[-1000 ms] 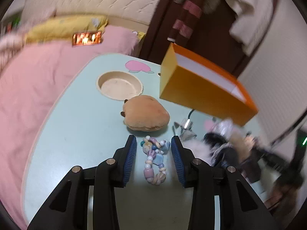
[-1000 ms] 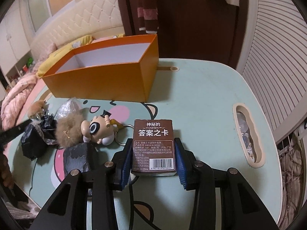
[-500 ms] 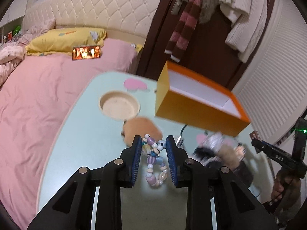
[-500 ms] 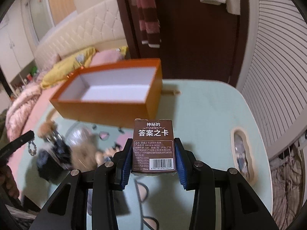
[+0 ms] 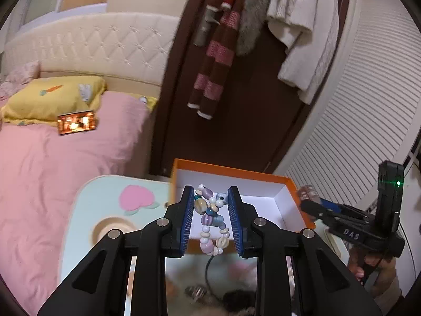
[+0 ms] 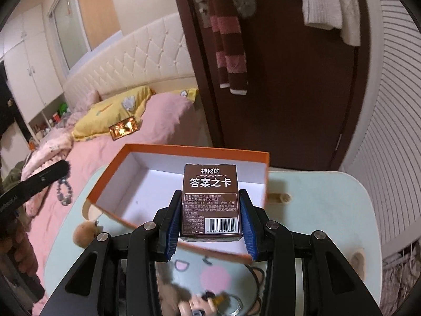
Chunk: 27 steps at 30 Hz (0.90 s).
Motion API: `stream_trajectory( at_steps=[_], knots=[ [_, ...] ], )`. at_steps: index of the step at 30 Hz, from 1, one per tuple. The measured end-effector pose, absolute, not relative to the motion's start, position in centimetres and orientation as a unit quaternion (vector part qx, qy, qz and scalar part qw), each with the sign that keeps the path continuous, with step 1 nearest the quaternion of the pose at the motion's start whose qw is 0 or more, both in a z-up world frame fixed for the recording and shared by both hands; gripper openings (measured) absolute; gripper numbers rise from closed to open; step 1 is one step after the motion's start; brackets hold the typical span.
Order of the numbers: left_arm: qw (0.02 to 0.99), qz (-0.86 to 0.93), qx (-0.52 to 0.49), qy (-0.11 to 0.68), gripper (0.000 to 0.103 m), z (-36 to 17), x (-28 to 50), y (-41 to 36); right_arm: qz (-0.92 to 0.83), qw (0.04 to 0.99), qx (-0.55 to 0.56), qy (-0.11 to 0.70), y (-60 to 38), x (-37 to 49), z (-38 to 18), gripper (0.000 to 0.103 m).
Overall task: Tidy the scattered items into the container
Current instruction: 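Lower the card box into the box with right tool while left lowers the keychain in, then grasp the black pouch with right tool while left grasps the white fluffy ball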
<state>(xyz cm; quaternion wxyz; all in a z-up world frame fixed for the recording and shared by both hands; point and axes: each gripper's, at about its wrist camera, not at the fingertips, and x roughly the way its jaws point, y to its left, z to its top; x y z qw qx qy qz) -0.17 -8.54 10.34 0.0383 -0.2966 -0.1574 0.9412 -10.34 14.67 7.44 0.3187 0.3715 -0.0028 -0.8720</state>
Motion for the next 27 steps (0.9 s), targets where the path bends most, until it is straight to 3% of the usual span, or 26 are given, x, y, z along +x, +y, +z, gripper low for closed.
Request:
stream_trajectory(
  at_steps=[13,14,16,18,20,27],
  knots=[
    [0.059,0.92,-0.358,-0.146,0.028,7.0,-5.7,-7.2,-0.857,0.315,0.408,0.015,12.4,-12.4,4.7,0.04],
    [0.058,0.921,-0.355,-0.146,0.031,7.0,-5.7,-7.1,-0.857,0.315,0.408,0.015,12.3,-12.4,4.7,0.04],
    [0.056,0.925,-0.348,-0.143,0.045,7.2,-5.5,-7.1,-0.858,0.314,0.406,0.014,12.3,-12.4,4.6,0.045],
    [0.051,0.93,-0.332,-0.148,0.072,7.5,-5.0,-7.2,-0.86,0.313,0.403,0.012,12.3,-12.3,4.7,0.057],
    [0.054,0.934,-0.315,-0.162,0.077,7.9,-4.4,-7.7,-0.863,0.311,0.398,0.014,12.3,-12.2,4.9,0.057],
    [0.043,0.934,-0.315,-0.165,0.077,8.7,-3.4,-8.4,-0.867,0.31,0.39,0.001,12.7,-11.7,5.6,0.059]
  ],
)
